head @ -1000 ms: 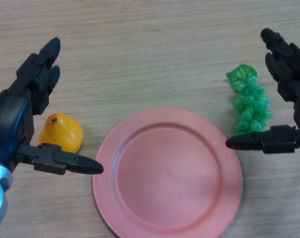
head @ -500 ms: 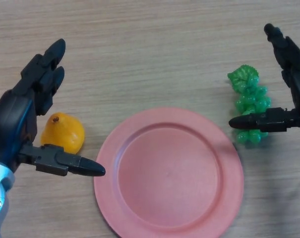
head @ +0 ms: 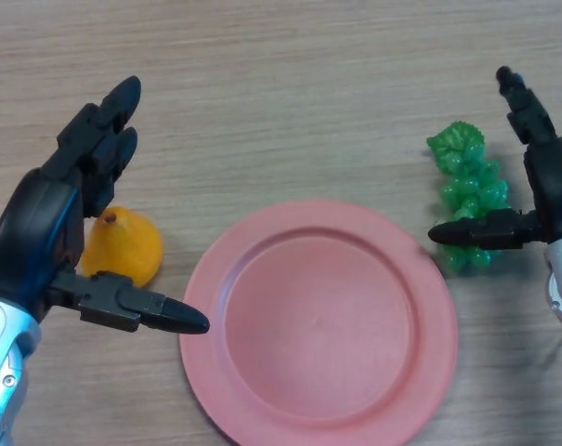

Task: Pick up the green grapes and place it on the plate

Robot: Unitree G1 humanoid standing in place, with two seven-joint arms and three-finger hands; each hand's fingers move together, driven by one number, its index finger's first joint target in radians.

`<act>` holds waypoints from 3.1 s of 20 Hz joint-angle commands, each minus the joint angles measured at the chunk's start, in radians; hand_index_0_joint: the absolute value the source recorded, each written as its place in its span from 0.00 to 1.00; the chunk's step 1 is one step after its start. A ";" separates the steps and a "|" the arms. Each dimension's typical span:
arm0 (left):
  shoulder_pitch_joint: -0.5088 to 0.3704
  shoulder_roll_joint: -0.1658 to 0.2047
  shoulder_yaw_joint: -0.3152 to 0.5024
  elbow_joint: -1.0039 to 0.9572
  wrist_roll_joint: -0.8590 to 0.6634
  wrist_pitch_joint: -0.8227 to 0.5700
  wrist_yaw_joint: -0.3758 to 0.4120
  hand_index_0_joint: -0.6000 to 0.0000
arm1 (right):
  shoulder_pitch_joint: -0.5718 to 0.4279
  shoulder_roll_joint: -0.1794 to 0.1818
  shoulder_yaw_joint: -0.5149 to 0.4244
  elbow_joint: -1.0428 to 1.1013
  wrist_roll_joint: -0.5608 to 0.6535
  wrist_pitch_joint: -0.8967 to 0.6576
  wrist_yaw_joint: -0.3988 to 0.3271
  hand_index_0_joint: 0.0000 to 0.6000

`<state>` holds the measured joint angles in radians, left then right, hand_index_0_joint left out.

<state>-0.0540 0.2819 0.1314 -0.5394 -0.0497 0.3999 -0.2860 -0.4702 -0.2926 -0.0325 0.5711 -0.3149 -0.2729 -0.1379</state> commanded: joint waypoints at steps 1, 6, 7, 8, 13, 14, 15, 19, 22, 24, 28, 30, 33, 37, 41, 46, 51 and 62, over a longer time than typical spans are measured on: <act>-0.025 0.030 0.073 -0.048 0.000 -0.075 -0.002 1.00 | -0.064 -0.041 -0.024 -0.019 -0.007 -0.160 -0.071 0.00; -0.024 0.032 0.066 -0.051 0.012 -0.079 -0.001 1.00 | -0.067 -0.033 -0.006 0.029 -0.053 -0.183 -0.082 0.33; -0.023 0.031 0.067 -0.052 0.011 -0.080 -0.001 1.00 | -0.065 -0.033 -0.006 0.030 -0.059 -0.181 -0.081 0.50; -0.023 0.031 0.068 -0.053 0.011 -0.088 0.000 1.00 | -0.061 -0.038 0.001 0.036 -0.094 -0.172 -0.085 0.75; -0.010 0.024 0.076 -0.045 0.008 -0.141 0.012 1.00 | -0.070 -0.081 0.028 0.102 -0.325 -0.148 -0.126 1.00; -0.009 0.025 0.080 -0.045 0.006 -0.148 0.015 1.00 | -0.067 -0.079 0.019 0.103 -0.328 -0.141 -0.105 1.00; -0.008 0.024 0.079 -0.041 0.006 -0.155 0.016 1.00 | -0.066 -0.082 0.021 0.104 -0.341 -0.134 -0.101 1.00; -0.009 0.026 0.081 -0.044 -0.003 -0.146 0.019 1.00 | -0.047 -0.092 0.009 0.075 -0.364 -0.122 -0.038 1.00; -0.011 0.025 0.079 -0.045 -0.007 -0.142 0.023 1.00 | -0.016 -0.066 -0.030 -0.084 -0.190 -0.071 0.088 1.00; -0.012 0.028 0.089 -0.049 -0.020 -0.131 0.021 1.00 | 0.017 -0.033 -0.052 -0.272 0.001 0.076 0.202 1.00; -0.020 0.034 0.096 -0.053 -0.035 -0.113 0.026 1.00 | 0.074 -0.003 -0.034 -0.593 0.234 0.324 0.245 1.00; -0.024 0.039 0.101 -0.052 -0.041 -0.105 0.022 1.00 | 0.108 0.017 -0.021 -0.709 0.287 0.407 0.257 1.00; -0.026 0.040 0.098 -0.059 -0.042 -0.090 0.020 1.00 | 0.130 0.031 -0.009 -0.807 0.307 0.444 0.265 1.00; -0.021 0.034 0.096 -0.067 -0.043 -0.096 0.024 1.00 | 0.146 0.044 0.000 -0.979 0.364 0.566 0.269 1.00; -0.014 0.031 0.095 -0.076 -0.051 -0.096 0.025 1.00 | 0.151 0.054 0.014 -1.126 0.433 0.669 0.254 1.00; -0.016 0.032 0.097 -0.078 -0.053 -0.100 0.026 1.00 | 0.139 0.068 0.020 -1.270 0.532 0.743 0.211 1.00; -0.026 0.037 0.097 -0.084 -0.059 -0.078 0.026 1.00 | 0.126 0.072 0.038 -1.387 0.620 0.841 0.177 1.00; -0.009 0.025 0.091 -0.085 -0.075 -0.080 0.029 1.00 | 0.146 0.102 0.179 -1.553 0.708 0.908 0.045 1.00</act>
<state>-0.0414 0.2779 0.1677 -0.5618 -0.0938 0.3959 -0.2833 -0.2951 -0.1912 0.1589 -0.9199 0.3487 0.7571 -0.0907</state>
